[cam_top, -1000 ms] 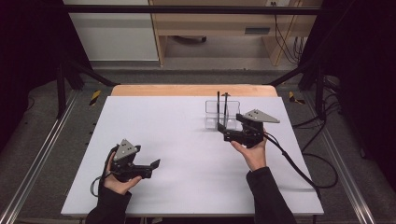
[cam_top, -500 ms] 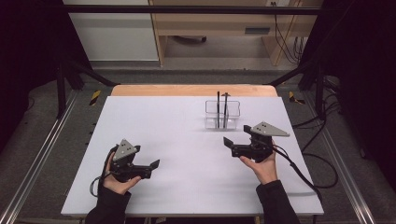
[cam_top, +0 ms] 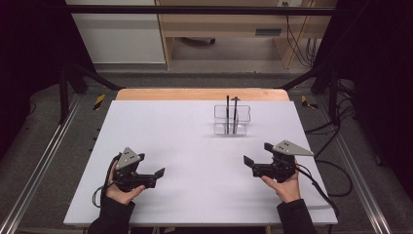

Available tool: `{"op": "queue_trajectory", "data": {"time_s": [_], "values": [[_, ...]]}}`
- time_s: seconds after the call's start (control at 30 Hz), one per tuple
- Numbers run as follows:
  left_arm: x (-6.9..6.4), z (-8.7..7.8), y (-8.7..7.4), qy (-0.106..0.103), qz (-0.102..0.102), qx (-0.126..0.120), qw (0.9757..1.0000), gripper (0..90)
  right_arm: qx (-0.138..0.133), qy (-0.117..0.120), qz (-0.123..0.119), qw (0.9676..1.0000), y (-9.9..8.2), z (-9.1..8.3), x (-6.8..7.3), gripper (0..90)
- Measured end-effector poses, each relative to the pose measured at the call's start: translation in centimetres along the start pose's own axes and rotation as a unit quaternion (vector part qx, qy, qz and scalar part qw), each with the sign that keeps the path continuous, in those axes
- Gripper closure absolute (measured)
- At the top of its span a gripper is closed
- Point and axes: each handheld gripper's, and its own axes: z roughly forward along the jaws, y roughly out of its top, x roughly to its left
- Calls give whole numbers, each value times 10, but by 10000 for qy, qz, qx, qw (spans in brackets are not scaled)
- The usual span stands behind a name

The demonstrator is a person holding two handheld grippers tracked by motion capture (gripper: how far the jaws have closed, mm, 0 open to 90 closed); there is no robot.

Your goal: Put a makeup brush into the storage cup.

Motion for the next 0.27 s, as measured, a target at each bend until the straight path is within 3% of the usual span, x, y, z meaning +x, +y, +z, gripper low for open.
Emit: {"op": "queue_trajectory", "data": {"time_s": [0.27], "values": [[2,-1,-1,52,-50,-76,9999,71,76,-97,59,9999,-8,-8,-5,64]]}}
